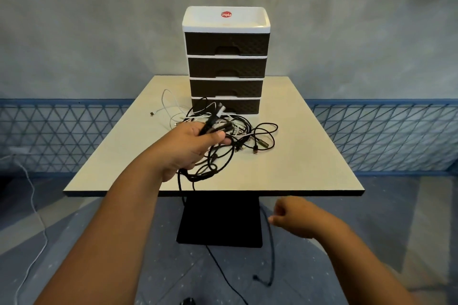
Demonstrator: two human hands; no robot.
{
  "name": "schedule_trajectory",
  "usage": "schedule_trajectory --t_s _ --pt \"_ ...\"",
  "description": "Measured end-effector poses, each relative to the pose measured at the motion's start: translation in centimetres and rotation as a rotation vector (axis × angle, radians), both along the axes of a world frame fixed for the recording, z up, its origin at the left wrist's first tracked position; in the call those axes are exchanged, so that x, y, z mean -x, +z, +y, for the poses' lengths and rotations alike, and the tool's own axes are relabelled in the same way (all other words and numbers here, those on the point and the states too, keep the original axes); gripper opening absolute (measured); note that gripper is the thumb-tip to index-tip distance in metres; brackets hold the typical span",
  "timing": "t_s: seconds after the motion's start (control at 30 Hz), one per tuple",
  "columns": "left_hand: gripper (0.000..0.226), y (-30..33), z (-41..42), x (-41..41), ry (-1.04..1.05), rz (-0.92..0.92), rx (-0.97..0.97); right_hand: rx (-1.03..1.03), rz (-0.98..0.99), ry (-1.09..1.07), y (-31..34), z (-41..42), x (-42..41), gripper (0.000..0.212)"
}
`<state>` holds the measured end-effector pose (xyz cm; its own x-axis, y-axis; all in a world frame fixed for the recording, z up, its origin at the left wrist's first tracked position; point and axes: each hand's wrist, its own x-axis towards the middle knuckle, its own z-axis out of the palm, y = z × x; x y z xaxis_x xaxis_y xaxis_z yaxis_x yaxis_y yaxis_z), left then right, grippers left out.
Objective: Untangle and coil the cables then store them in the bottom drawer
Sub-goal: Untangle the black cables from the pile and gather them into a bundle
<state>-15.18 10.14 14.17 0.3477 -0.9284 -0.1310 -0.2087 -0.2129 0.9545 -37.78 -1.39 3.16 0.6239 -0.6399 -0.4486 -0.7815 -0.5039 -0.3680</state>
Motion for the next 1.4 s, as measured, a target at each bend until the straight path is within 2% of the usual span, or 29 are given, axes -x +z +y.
schedule_trajectory --t_s 0.07,0.13,0.2,0.23,0.3,0.43,0.57,0.7,0.8,0.97,1.17,1.3,1.4 --pt "0.020 0.3 0.0 0.6 -0.005 -0.147 -0.058 0.078 -0.134 -0.029 0.5 0.6 -0.8 0.035" --pt "0.026 0.4 -0.1 1.1 0.007 -0.311 -0.067 0.077 -0.414 -0.097 2.0 1.3 -1.8 0.036" --pt "0.027 0.5 -0.3 1.7 0.015 -0.397 -0.001 0.041 -0.684 -0.166 3.5 1.9 -2.8 0.034" --pt "0.023 0.5 -0.3 2.1 0.014 -0.363 0.047 0.000 -0.800 -0.199 4.1 2.2 -3.2 0.033" --pt "0.025 0.5 -0.5 2.6 -0.004 -0.140 0.158 -0.094 -0.966 -0.217 4.8 2.8 -3.9 0.029" --pt "0.028 0.1 -1.0 3.6 -0.040 0.291 0.356 -0.375 -1.114 -0.088 4.7 4.4 -5.5 0.031" --pt "0.023 -0.2 -1.7 4.0 -0.034 0.611 0.494 -0.419 -1.067 0.029 3.3 6.4 -7.0 0.026" --pt "0.015 -1.0 -1.5 2.8 -0.002 0.744 0.544 -0.542 -1.132 -0.034 2.7 7.6 -7.7 0.034" --pt "0.015 -1.5 -1.3 1.4 0.012 0.861 0.541 -0.563 -1.093 0.000 2.4 7.3 -8.2 0.033" --pt "0.028 -2.0 -1.7 -1.3 0.107 0.825 0.542 -0.530 -0.948 0.060 0.2 6.6 -9.2 0.033" --pt "0.027 -2.7 -2.5 -5.4 0.201 0.765 0.522 -0.441 -0.724 0.091 -2.4 3.9 -11.2 0.035" --pt "0.027 -3.0 -3.7 -8.4 0.249 0.737 0.480 -0.310 -0.636 -0.094 -3.8 0.8 -13.4 0.028" --pt "0.027 -3.7 -4.8 -10.2 0.245 0.730 0.434 -0.100 -0.458 -0.222 -4.4 -1.7 -15.8 0.025"
